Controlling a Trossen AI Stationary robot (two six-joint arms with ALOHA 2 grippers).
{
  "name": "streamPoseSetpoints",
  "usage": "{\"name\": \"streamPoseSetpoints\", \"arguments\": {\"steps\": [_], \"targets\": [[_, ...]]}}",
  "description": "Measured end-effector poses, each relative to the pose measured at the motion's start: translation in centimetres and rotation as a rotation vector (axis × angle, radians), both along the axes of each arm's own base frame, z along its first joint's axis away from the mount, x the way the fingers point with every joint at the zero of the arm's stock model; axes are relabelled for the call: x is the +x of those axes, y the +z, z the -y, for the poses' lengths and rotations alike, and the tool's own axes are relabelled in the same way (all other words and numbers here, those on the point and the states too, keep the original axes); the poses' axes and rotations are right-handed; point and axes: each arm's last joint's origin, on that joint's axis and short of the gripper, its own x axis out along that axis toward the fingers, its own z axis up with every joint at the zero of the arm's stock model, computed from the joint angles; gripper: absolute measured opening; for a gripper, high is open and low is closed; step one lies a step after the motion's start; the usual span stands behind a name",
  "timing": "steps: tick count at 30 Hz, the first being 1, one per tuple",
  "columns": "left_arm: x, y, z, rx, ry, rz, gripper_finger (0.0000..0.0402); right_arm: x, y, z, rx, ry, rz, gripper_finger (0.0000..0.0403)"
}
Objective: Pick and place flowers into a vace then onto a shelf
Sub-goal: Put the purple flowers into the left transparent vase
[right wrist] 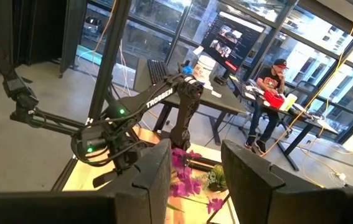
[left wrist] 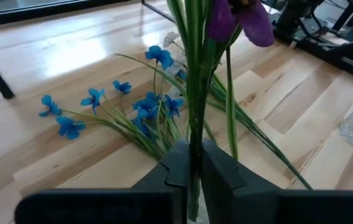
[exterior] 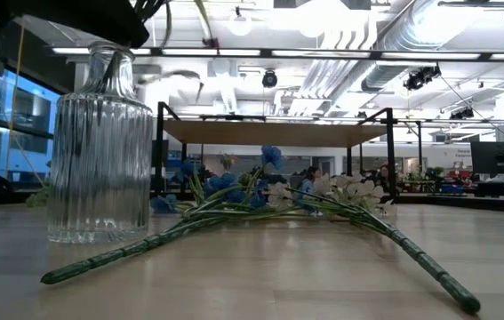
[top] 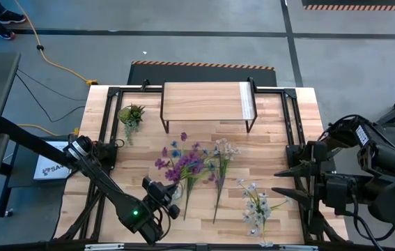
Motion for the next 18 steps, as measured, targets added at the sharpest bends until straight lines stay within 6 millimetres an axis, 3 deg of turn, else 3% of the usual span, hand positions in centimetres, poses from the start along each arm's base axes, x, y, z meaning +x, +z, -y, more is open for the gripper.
{"name": "streamPoseSetpoints", "arguments": {"steps": [6,18], "targets": [[0.0,-0.03,0.02,0.004,-0.008,-0.017,0.0056,0.0,0.01,0.0,0.001,0.0,0.001,0.0134],[0.04,-0.02,0.07,-0.001,-0.01,-0.013,0.0138,0.0,0.02,0.0,0.002,0.0,0.001,0.0134]]}}
